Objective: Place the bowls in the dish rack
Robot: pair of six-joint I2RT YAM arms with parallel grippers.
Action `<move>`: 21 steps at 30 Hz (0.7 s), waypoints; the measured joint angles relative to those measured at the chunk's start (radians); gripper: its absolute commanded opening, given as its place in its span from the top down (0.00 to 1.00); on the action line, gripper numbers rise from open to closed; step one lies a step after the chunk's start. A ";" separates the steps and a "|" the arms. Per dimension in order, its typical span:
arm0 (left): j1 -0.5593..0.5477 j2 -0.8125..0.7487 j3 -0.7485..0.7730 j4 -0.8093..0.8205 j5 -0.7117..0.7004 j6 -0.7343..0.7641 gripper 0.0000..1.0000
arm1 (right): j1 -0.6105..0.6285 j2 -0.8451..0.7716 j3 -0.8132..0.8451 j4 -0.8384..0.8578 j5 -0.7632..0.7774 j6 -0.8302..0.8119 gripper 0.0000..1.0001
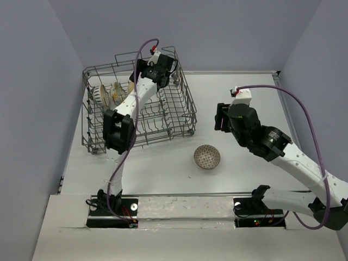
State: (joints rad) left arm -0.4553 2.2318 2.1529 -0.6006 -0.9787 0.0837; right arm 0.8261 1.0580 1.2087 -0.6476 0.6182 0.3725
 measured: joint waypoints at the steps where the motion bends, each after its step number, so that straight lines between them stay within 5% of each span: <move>1: -0.004 -0.019 0.000 -0.013 0.021 -0.011 0.24 | 0.000 -0.004 0.000 0.000 0.012 0.000 0.35; 6: -0.048 -0.171 -0.006 -0.067 0.134 -0.079 0.23 | 0.000 -0.025 0.000 -0.011 0.093 0.010 0.32; 13: -0.139 -0.668 -0.258 0.013 0.344 -0.178 0.22 | -0.048 -0.031 -0.032 -0.029 0.152 0.050 0.31; 21: -0.126 -1.122 -0.618 0.117 0.526 -0.260 0.20 | -0.238 0.021 -0.115 -0.043 -0.047 0.116 0.31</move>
State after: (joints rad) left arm -0.5816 1.1099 1.5352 -0.4839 -0.4522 -0.1761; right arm 0.5880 1.0790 1.0939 -0.6903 0.5713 0.4885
